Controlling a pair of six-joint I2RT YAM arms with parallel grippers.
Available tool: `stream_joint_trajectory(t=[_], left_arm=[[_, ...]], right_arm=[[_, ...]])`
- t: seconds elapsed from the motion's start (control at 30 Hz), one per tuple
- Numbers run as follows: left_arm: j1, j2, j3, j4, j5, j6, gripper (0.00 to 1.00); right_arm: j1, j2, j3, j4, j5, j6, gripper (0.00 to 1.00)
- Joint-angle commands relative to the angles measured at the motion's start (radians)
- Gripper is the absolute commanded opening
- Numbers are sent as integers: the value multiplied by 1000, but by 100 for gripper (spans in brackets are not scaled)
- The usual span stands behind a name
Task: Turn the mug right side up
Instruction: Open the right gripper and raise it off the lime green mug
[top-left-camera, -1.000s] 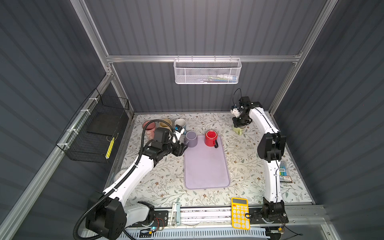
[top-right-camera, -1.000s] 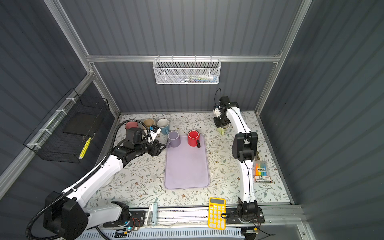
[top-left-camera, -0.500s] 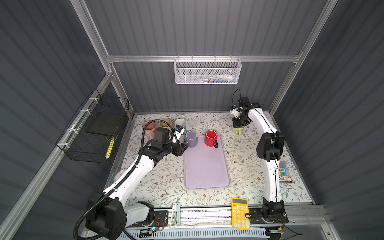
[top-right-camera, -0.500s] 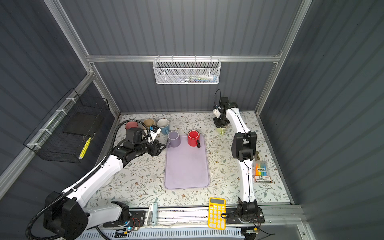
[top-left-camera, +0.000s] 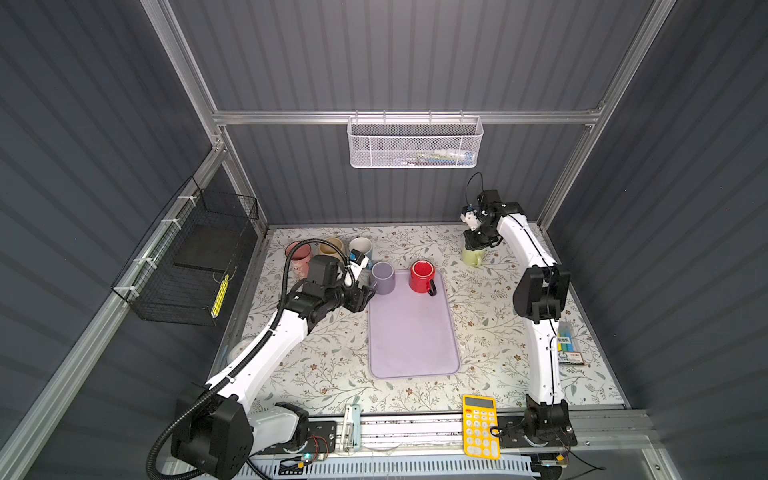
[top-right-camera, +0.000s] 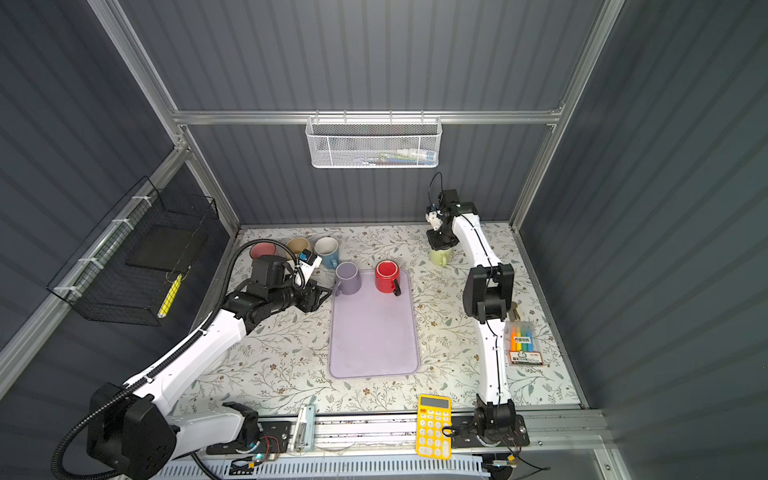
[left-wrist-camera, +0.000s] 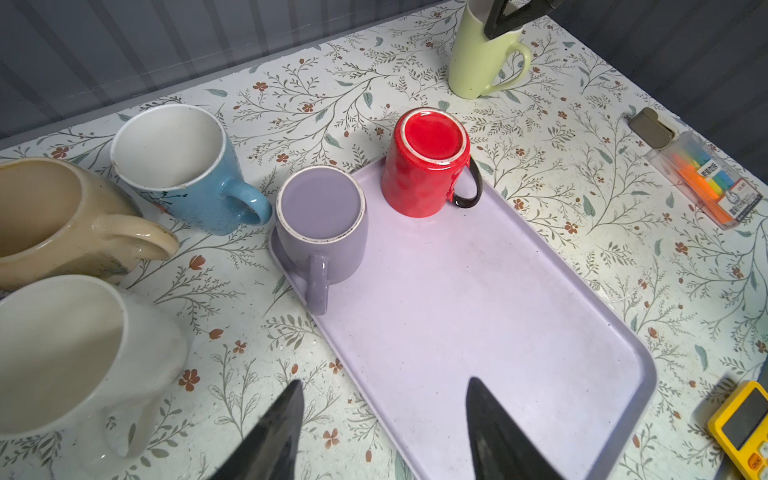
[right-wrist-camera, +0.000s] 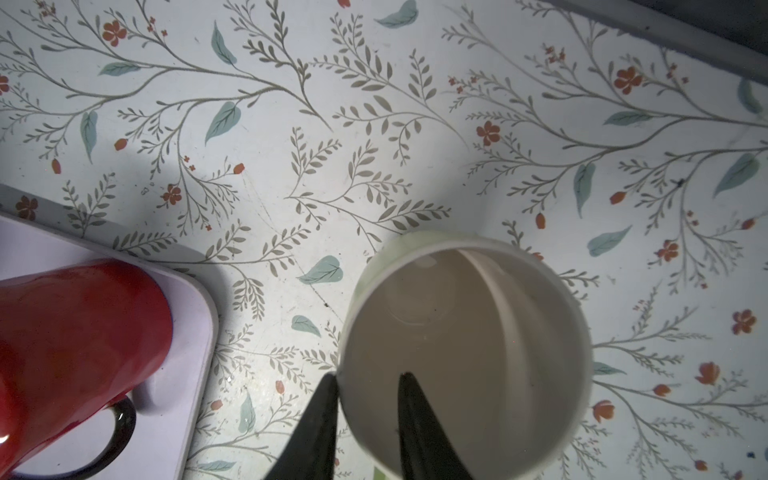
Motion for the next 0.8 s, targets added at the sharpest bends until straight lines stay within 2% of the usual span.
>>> stream_joint_trajectory(t=[0.0, 0.37, 0.47, 0.77], left_arm=[[8, -1, -3, -14, -7, 21, 62], [8, -8, -7, -12, -11, 28, 64], [8, -21, -10, -12, -16, 29, 65], [8, -14, -25, 7, -68, 24, 69]], right_arm=[[-6, 2, 26, 0, 10, 14, 28], [-5, -102, -22, 38, -19, 30, 31], [-4, -184, -146, 131, 2, 49, 31], [-3, -506, -651, 507, -60, 126, 32]])
